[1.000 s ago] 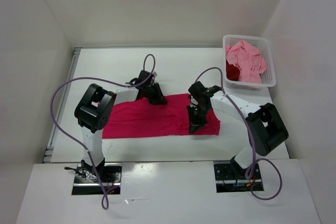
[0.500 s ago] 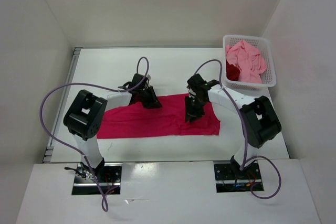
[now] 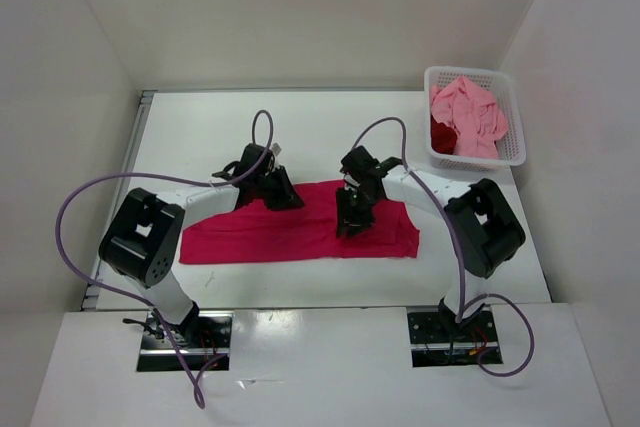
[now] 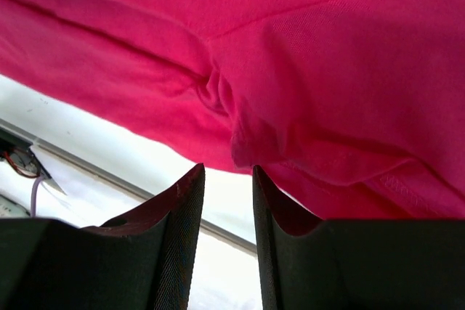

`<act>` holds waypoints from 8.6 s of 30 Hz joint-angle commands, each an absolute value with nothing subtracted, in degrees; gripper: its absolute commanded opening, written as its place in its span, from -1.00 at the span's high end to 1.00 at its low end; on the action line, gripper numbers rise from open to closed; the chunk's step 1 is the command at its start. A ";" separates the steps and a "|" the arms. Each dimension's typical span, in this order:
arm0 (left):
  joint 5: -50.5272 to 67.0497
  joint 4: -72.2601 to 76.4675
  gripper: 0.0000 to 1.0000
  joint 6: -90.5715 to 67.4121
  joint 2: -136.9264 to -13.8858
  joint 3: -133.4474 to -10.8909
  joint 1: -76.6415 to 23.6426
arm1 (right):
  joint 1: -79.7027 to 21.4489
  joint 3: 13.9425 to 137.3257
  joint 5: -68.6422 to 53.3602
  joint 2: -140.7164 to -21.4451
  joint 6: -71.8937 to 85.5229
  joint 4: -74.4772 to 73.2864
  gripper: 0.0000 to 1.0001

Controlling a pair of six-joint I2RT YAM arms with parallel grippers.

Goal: Fold and stack the t-shirts
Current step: Fold the other side of the tshirt into a rectangle, then rotate the tshirt 80 degrees

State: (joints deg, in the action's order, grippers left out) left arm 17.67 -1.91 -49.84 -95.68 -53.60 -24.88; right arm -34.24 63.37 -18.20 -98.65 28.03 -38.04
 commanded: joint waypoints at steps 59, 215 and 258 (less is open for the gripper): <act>21.97 -0.70 0.41 -45.09 -120.85 -74.71 -29.01 | -31.29 41.23 -15.56 -82.19 47.72 -32.34 0.79; 24.26 -13.98 0.67 -38.94 -94.04 -63.01 -19.24 | -19.51 58.45 -13.27 -87.73 33.57 -30.22 0.20; 23.12 -16.96 0.31 -41.40 -86.49 -46.15 -34.79 | -51.24 58.89 -3.60 -98.53 44.65 -38.76 0.36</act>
